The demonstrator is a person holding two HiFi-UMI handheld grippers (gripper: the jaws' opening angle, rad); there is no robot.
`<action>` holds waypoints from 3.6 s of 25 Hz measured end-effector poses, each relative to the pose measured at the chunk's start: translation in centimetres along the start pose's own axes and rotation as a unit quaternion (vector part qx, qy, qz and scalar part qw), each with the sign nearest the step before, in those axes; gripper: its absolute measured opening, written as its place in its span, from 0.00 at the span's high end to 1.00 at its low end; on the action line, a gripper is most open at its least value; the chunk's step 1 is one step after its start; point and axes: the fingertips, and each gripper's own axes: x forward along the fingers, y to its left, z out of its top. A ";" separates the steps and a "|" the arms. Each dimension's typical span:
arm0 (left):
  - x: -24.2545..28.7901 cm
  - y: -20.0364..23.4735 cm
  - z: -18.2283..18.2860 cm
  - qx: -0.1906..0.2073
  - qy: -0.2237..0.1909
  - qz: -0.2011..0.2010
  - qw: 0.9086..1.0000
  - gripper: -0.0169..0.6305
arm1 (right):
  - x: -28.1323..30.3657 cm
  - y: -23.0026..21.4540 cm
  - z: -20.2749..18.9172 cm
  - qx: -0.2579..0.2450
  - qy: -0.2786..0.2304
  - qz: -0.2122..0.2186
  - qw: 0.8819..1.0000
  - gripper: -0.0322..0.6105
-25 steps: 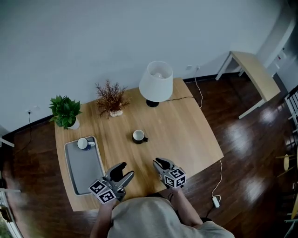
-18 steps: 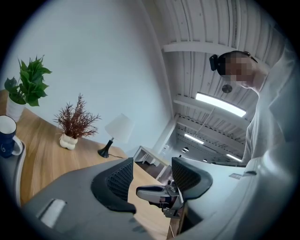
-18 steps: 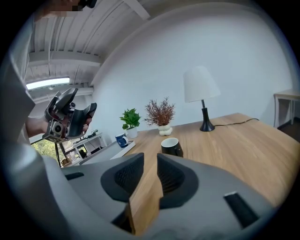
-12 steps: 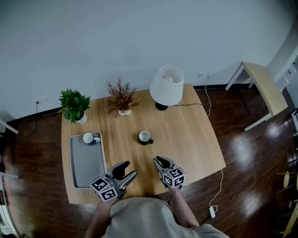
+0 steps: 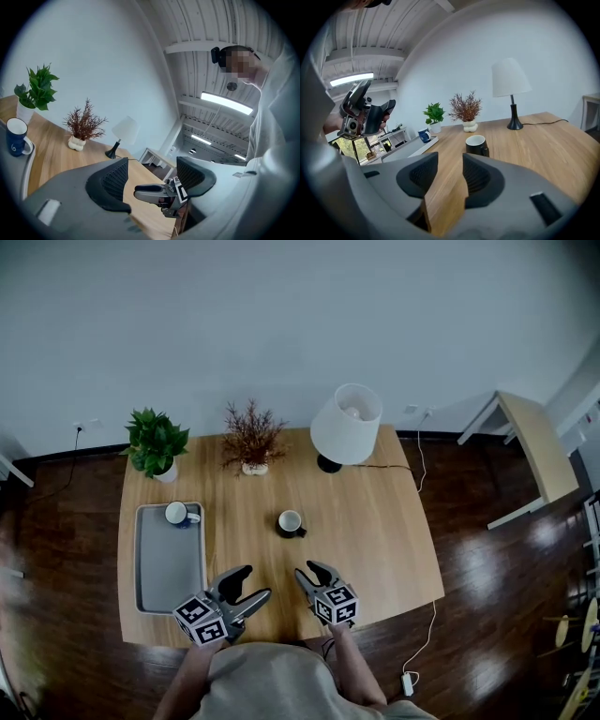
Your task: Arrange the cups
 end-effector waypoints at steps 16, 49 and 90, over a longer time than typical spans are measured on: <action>-1.0 0.6 0.4 -0.003 -0.012 0.014 1.000 0.50 | 4.6 -8.0 -3.1 -0.164 0.140 -0.047 0.975 0.67; -5.6 2.3 1.8 -0.020 -0.065 0.034 0.997 0.50 | 13.0 0.9 -3.0 -0.065 0.260 0.134 0.954 0.82; -9.8 3.7 3.2 -0.034 -0.086 0.039 0.995 0.50 | 14.3 15.7 1.0 -0.171 0.141 0.227 0.948 0.70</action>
